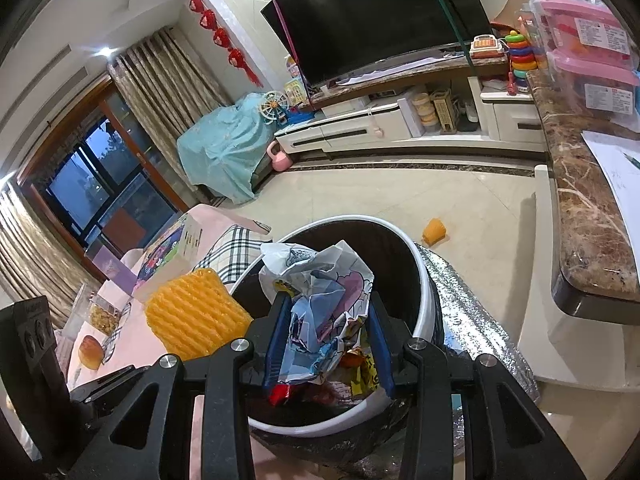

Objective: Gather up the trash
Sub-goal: 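Carry the foam sleeve and plastic wrapper over the bin and open both tools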

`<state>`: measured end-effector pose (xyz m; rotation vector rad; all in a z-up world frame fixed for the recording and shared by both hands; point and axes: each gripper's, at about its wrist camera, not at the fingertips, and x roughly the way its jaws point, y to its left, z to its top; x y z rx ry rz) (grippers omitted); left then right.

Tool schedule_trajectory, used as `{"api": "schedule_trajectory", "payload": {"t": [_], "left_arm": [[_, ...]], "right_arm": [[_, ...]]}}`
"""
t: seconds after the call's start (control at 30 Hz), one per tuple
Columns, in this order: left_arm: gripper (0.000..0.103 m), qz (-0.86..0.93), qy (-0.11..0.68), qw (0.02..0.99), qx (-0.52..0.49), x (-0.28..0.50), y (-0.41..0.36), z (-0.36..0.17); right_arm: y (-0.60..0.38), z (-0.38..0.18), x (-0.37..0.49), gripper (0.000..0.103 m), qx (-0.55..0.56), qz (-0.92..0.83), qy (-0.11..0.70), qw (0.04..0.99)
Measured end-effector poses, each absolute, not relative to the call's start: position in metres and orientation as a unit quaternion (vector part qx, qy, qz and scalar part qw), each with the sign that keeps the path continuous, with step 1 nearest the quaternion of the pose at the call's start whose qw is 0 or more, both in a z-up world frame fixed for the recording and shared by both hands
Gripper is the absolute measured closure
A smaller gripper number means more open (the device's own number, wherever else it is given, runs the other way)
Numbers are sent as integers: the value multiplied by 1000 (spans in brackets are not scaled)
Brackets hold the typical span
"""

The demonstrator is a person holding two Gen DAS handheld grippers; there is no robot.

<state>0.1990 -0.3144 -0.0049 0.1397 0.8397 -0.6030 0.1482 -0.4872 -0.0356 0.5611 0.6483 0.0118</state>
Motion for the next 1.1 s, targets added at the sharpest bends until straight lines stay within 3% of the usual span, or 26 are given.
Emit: {"api": "schedule_trajectory", "payload": {"t": [1.1], "left_arm": [[77, -283, 416, 861, 69, 215, -318, -15]], "right_arm": [[-489, -38, 165, 62, 264, 0, 334, 905]]}}
